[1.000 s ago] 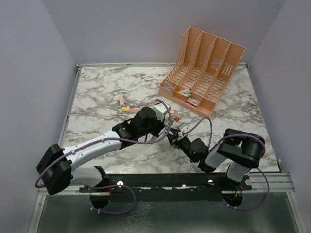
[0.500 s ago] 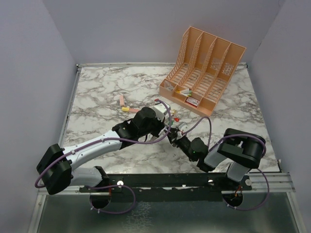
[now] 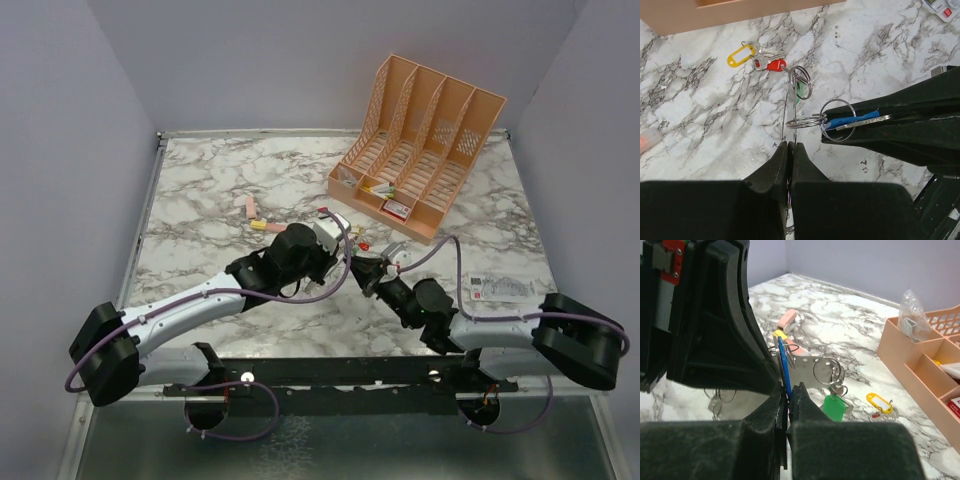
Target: Remove the keys from the keyring
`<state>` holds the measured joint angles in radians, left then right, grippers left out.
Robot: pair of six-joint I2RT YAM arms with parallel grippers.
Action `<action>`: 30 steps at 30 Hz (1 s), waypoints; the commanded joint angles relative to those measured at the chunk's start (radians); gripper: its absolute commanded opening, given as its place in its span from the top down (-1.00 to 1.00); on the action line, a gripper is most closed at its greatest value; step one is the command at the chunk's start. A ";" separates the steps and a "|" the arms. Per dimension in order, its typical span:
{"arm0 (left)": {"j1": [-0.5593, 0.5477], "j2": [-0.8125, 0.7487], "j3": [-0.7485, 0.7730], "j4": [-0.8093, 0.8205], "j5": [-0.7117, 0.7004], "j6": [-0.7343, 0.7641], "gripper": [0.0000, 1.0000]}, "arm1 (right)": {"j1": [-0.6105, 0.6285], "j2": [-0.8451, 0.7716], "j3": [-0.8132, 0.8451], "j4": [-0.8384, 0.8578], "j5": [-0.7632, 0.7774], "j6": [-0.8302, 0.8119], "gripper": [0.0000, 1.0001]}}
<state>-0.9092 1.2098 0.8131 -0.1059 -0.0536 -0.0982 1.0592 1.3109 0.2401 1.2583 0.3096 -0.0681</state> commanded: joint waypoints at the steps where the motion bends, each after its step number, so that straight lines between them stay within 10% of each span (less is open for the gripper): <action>1: 0.004 -0.043 -0.044 0.021 -0.010 0.069 1.00 | 0.005 -0.176 0.034 -0.420 -0.066 0.032 0.99; 14: 0.001 -0.125 -0.175 0.152 0.128 0.164 0.89 | 0.005 -0.387 0.414 -1.420 -0.124 0.126 0.99; 30: 0.001 -0.208 -0.194 0.177 0.289 0.282 0.05 | 0.005 -0.346 0.577 -1.670 -0.134 0.037 0.99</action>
<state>-0.9112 1.0458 0.6422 0.0273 0.1394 0.1078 1.0595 0.9539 0.7612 -0.3477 0.1925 0.0189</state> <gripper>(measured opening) 0.463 0.033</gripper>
